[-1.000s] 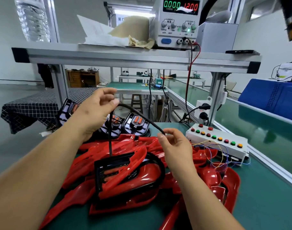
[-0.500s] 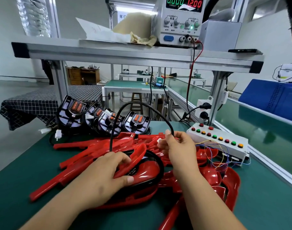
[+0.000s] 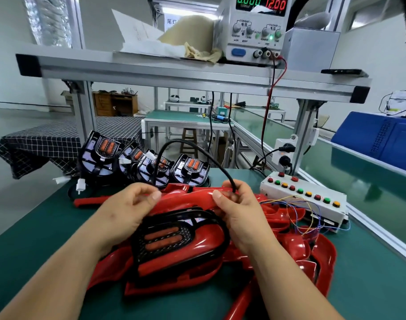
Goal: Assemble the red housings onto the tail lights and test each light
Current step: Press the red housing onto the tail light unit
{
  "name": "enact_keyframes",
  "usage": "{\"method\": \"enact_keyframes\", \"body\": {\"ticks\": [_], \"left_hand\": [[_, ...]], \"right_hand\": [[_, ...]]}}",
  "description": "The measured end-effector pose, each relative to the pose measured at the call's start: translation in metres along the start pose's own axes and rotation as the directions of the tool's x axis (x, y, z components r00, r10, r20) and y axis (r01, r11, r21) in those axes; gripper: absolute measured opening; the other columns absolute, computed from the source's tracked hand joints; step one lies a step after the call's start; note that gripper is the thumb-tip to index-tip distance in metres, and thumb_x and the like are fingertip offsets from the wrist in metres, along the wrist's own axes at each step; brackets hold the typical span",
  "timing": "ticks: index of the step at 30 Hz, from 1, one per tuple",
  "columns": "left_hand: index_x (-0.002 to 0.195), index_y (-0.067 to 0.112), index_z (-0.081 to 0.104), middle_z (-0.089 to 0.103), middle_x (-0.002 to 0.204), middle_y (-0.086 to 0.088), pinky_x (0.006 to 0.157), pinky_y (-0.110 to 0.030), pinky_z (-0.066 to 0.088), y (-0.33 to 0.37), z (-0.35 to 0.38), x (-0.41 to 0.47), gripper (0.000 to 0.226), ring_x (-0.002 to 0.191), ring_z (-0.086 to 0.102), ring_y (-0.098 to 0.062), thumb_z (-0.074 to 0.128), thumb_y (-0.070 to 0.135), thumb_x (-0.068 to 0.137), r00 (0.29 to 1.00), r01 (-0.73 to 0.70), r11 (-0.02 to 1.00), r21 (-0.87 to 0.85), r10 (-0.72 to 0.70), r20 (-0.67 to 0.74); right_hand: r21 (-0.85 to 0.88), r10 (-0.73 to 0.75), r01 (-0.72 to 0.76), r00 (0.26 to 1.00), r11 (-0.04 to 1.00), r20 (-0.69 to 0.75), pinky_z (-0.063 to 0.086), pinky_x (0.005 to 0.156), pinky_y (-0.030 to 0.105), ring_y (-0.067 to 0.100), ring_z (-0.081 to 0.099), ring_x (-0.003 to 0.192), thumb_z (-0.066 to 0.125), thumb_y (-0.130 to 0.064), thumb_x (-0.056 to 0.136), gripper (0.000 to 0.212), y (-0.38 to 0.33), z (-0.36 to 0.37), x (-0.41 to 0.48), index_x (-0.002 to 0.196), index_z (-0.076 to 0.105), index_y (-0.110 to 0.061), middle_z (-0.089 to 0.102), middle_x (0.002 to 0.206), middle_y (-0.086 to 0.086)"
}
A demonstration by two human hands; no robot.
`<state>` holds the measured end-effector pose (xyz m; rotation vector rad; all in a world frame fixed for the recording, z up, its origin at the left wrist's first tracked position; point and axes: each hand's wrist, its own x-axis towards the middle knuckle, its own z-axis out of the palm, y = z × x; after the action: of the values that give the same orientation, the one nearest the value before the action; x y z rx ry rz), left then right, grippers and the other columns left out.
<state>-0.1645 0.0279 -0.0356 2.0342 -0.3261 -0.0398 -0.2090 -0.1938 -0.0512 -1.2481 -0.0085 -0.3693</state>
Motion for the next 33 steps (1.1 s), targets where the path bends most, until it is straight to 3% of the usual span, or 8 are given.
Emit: {"method": "enact_keyframes", "body": {"ticks": [3,7,12,15,18,22,28,33], "left_hand": [[0.102,0.028,0.057,0.065,0.096,0.004,0.078,-0.034,0.047,-0.010,-0.018,-0.007,0.035,0.090,0.062,-0.018,0.044,0.059,0.092,0.985,0.147,0.915,0.375,-0.101,-0.140],[0.115,0.025,0.053,0.065,0.099,-0.006,0.059,-0.027,0.050,-0.008,-0.016,-0.022,0.037,0.074,0.065,-0.021,0.049,0.055,0.094,0.944,0.296,0.918,0.265,-0.324,0.065],[0.147,0.022,0.038,0.061,0.103,-0.013,0.075,-0.037,0.050,-0.012,-0.002,-0.020,0.056,0.090,0.062,-0.030,0.060,0.030,0.095,0.958,0.261,0.958,0.117,-0.272,0.091],[0.138,0.019,0.051,0.063,0.101,-0.001,0.083,-0.030,0.044,-0.015,0.005,-0.019,0.042,0.102,0.061,-0.027,0.058,0.020,0.097,0.969,0.238,0.968,0.084,-0.243,0.050],[0.106,0.017,0.071,0.075,0.101,-0.006,0.097,-0.043,0.050,-0.014,0.010,-0.017,0.022,0.101,0.069,-0.027,0.051,0.011,0.100,0.983,0.181,0.982,-0.047,-0.178,0.053],[0.112,0.017,0.066,0.076,0.098,-0.012,0.069,-0.035,0.060,-0.008,0.019,-0.015,0.029,0.087,0.074,-0.024,0.041,0.006,0.103,0.985,0.144,0.877,-0.459,-0.170,-0.016],[0.116,0.033,0.061,0.074,0.105,-0.014,0.082,-0.046,0.058,-0.006,0.031,-0.016,0.033,0.095,0.072,-0.028,0.032,0.020,0.107,0.994,0.054,0.793,-0.607,-0.100,-0.042],[0.112,0.048,0.056,0.068,0.117,-0.004,0.083,-0.032,0.058,-0.008,0.038,-0.017,0.036,0.103,0.068,-0.013,0.042,0.064,0.083,0.996,-0.074,0.828,-0.556,0.037,-0.078]], "right_hand": [[0.068,0.027,-0.018,0.992,0.998,-0.123,0.052,0.051,0.027,0.010,0.056,0.049,0.062,0.000,0.089,0.018,0.000,-0.003,0.004,0.096,0.052,-0.013,0.061,0.065,-0.001],[0.081,0.043,-0.032,0.989,0.996,-0.140,0.052,0.058,0.029,0.013,0.055,0.050,0.062,-0.002,0.091,0.015,0.003,-0.004,0.006,0.096,0.051,-0.012,0.060,0.069,0.001],[-0.018,0.014,-0.016,0.991,1.000,-0.131,0.052,0.061,0.024,0.011,0.059,0.061,0.065,-0.003,0.089,0.017,0.008,-0.005,0.008,0.091,0.055,-0.015,0.064,0.065,-0.008],[-0.062,0.009,-0.017,0.992,0.998,-0.123,0.051,0.057,0.020,0.004,0.060,0.057,0.065,-0.003,0.089,0.016,0.008,-0.007,0.008,0.092,0.054,-0.016,0.064,0.060,-0.013],[-0.042,0.023,-0.028,0.992,0.999,-0.122,0.051,0.054,0.018,0.004,0.062,0.055,0.065,-0.003,0.089,0.015,0.007,-0.007,0.008,0.092,0.055,-0.015,0.064,0.060,-0.011],[-0.011,0.009,-0.009,0.997,1.000,-0.082,0.051,0.052,0.017,0.007,0.060,0.051,0.062,-0.001,0.090,0.016,0.004,-0.004,0.006,0.091,0.051,-0.014,0.064,0.058,-0.010],[-0.104,-0.022,0.014,0.997,0.994,-0.072,0.056,0.064,0.033,0.020,0.064,0.065,0.065,-0.006,0.089,0.019,0.002,-0.003,0.003,0.090,0.049,-0.017,0.065,0.073,-0.001],[-0.282,-0.068,0.047,0.996,0.958,-0.063,0.056,0.074,0.041,0.026,0.069,0.077,0.068,-0.014,0.089,0.020,-0.002,-0.004,0.002,0.089,0.050,-0.023,0.069,0.090,0.008]]}}
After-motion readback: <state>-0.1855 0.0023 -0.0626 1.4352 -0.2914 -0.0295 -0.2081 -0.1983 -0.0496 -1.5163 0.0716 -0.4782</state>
